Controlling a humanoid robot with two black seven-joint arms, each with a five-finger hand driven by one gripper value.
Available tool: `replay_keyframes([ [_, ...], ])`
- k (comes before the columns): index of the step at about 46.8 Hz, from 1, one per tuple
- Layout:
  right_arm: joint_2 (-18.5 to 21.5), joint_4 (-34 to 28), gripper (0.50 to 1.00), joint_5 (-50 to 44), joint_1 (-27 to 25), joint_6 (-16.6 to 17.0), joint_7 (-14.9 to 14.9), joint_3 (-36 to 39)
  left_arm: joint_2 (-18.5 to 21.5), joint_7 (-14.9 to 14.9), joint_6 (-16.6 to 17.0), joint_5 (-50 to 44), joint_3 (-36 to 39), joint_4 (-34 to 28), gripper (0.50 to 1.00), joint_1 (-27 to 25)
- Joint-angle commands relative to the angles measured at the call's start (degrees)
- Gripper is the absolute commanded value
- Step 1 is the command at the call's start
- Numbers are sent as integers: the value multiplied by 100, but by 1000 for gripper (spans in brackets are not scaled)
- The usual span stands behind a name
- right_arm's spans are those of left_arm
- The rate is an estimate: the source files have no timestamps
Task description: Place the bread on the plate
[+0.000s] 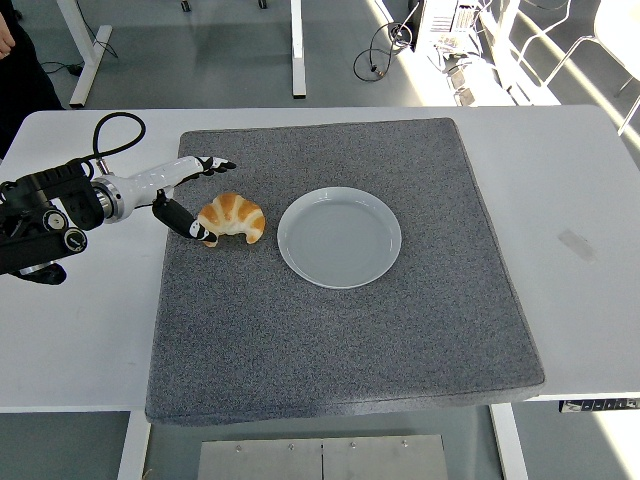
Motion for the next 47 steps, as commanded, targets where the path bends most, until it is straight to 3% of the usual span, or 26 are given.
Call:
replay_keyframes([
  [1,0,0,1000,0,-4,0,-1,-2,-84,63,112,99,-8,66,965,37],
  [10,0,0,1000,0,5,0,-1,-2,-322,63,130,134,-8,233,922,169],
  [35,0,0,1000,0,5,0,-1,-2,-453,63,305,432,-35,409,825,318],
  [47,0,0,1000,0,5,0,-1,-2,-542,46,349,582,-61,585,701,415],
])
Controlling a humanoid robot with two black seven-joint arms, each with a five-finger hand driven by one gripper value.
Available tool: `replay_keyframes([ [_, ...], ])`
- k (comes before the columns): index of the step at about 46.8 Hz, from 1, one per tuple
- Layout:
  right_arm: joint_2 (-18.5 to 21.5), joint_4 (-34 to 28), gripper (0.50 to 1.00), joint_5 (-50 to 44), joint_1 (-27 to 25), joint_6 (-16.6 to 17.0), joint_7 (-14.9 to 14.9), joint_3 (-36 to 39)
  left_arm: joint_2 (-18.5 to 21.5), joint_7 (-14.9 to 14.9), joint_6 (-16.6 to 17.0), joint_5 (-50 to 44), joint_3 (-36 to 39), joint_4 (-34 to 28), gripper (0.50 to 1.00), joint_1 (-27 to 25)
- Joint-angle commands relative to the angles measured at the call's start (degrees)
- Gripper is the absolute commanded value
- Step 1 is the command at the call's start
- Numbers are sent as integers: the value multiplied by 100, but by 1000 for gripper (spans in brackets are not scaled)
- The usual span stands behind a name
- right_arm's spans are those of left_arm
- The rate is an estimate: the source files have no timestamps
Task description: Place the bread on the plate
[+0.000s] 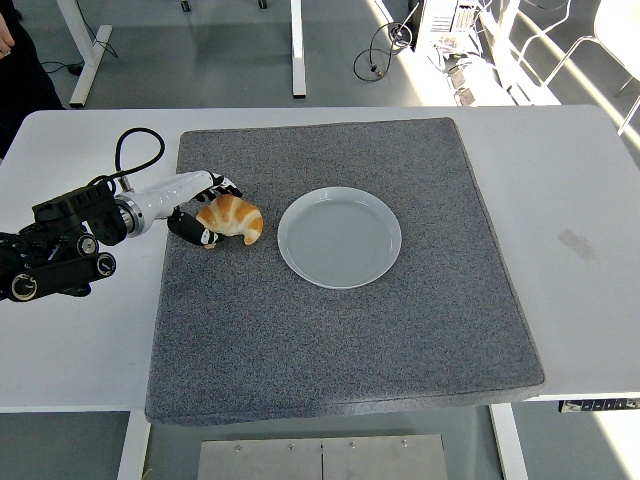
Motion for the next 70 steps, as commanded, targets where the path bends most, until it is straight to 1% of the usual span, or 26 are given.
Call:
replay_keyframes([
  [1,0,0,1000,0,1,0,0,-1,8,-9,9,2,-9,1,693,3],
  [4,0,0,1000,0,-7,9,0,7,8,-9,26,2,-44,1,669,-6],
  [7,0,0,1000,0,-7,0,0,-1,8,0,35,-7,-114,1,624,-6],
  [11,0,0,1000,0,1,0,0,-1,26,0,35,-7,-246,1,598,-6],
  [17,0,0,1000,0,1,0,0,-1,34,0,35,-16,-422,1,584,-23],
  [19,0,0,1000,0,1,0,0,-1,43,0,35,-25,-492,1,569,-41],
  [27,0,0,1000,0,-7,0,0,7,52,0,26,-16,-686,1,574,-111],
  [38,0,0,1000,0,1,0,0,-1,-71,0,26,10,-712,-34,584,-436],
  [42,0,0,1000,0,1,0,0,7,-176,0,26,28,-712,-60,584,-507],
  [57,0,0,1000,0,-7,0,0,-1,-739,9,26,318,-721,-69,584,-507],
  [63,0,0,1000,0,1,0,0,-1,-950,88,35,599,-730,-60,584,-463],
  [70,0,0,1000,0,-7,0,0,-1,-1178,132,35,643,-730,-25,587,-401],
])
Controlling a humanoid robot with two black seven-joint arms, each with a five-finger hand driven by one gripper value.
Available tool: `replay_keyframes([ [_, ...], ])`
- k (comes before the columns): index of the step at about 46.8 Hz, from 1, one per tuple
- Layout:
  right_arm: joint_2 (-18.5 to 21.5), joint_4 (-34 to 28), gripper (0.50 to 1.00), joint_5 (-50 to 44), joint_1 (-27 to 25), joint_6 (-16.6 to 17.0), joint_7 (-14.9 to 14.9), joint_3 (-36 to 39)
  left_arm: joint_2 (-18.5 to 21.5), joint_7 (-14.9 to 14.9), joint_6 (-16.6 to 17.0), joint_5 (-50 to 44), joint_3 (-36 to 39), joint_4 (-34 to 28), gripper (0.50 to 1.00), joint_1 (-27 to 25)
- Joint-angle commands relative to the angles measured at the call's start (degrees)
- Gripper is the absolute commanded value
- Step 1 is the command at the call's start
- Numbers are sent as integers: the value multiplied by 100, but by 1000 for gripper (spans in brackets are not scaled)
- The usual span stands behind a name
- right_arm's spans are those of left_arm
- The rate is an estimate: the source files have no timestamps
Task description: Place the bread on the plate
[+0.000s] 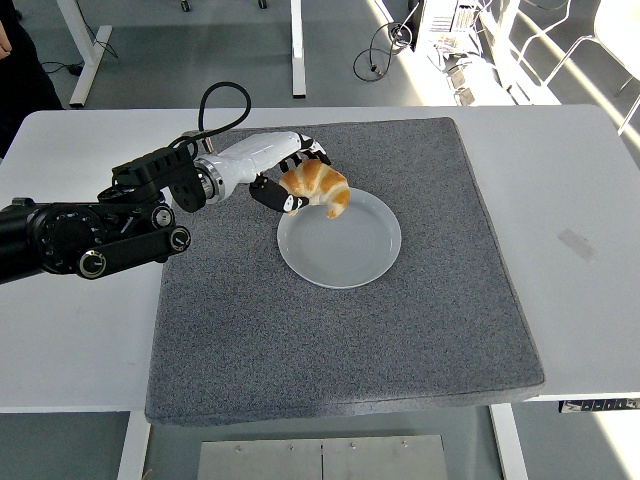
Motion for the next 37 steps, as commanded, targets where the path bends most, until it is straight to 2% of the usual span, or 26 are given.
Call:
replay_keyframes([
  [1,0,0,1000,0,-1,0,1,-3,-126,6,0,16,-1,23,587,31],
  [16,0,0,1000,0,-1,0,1,-3,-540,6,0,218,8,488,593,269],
  [37,0,0,1000,0,7,0,1,6,-654,6,0,236,43,577,605,392],
])
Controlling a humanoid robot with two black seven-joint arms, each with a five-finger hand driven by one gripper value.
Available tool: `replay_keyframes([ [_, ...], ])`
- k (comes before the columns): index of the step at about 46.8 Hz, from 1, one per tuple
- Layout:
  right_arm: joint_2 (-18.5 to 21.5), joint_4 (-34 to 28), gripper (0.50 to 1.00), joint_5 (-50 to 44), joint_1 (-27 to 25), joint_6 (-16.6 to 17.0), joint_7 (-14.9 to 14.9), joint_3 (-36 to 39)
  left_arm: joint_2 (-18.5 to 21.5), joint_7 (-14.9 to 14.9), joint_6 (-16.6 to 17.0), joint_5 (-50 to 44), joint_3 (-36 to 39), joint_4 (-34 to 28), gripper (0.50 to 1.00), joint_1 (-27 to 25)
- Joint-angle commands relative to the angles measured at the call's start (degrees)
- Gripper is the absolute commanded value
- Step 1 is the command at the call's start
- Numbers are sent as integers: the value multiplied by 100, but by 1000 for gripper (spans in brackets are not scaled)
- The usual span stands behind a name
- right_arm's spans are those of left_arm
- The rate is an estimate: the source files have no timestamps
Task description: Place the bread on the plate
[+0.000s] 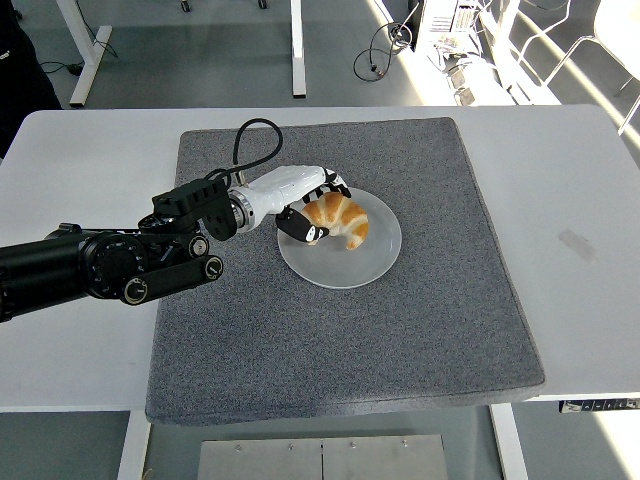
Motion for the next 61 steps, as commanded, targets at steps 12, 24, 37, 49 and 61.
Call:
replay_keyframes([
  [12,0,0,1000,0,1,-2,0,-2,-55,0,-1,0,40,191,611,91],
  [24,0,0,1000,0,1,-2,0,-2,-64,0,-1,-9,49,200,631,126],
  [37,0,0,1000,0,1,-2,9,-2,-125,-26,-1,-35,-13,200,964,117],
  [49,0,0,1000,0,1,-2,0,7,-81,-26,25,-132,-329,192,968,108],
  [61,0,0,1000,0,1,-2,0,-2,112,-79,253,-307,-1612,183,968,214],
])
